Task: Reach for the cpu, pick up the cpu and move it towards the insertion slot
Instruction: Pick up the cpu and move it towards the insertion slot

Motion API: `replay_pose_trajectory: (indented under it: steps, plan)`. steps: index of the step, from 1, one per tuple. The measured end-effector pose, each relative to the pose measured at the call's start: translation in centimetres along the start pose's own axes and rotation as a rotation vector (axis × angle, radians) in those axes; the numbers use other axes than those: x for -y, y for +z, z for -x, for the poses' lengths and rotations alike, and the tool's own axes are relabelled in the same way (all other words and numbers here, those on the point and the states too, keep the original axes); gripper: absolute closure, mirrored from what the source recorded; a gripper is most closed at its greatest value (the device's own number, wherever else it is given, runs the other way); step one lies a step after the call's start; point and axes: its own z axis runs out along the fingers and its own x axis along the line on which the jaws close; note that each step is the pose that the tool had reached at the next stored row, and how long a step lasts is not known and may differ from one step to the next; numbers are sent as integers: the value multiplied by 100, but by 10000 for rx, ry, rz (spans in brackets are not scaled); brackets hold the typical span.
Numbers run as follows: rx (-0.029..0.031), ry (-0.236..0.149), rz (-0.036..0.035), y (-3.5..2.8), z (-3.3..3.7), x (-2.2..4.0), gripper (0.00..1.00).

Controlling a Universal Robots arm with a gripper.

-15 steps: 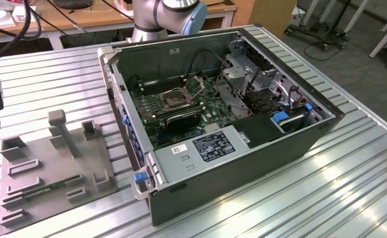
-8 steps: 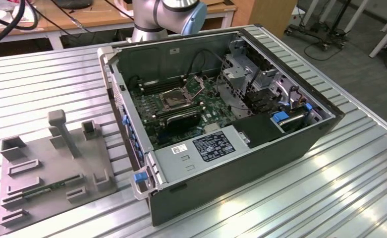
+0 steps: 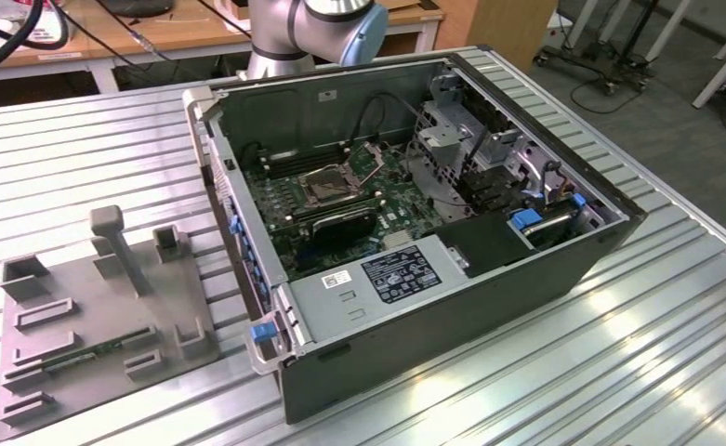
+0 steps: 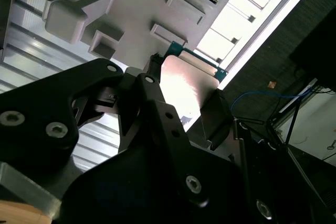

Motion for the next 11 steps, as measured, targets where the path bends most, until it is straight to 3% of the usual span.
replay_pose_trajectory:
  steps: [11]
  plan:
    - [1,0,25,-50,0,-2,46]
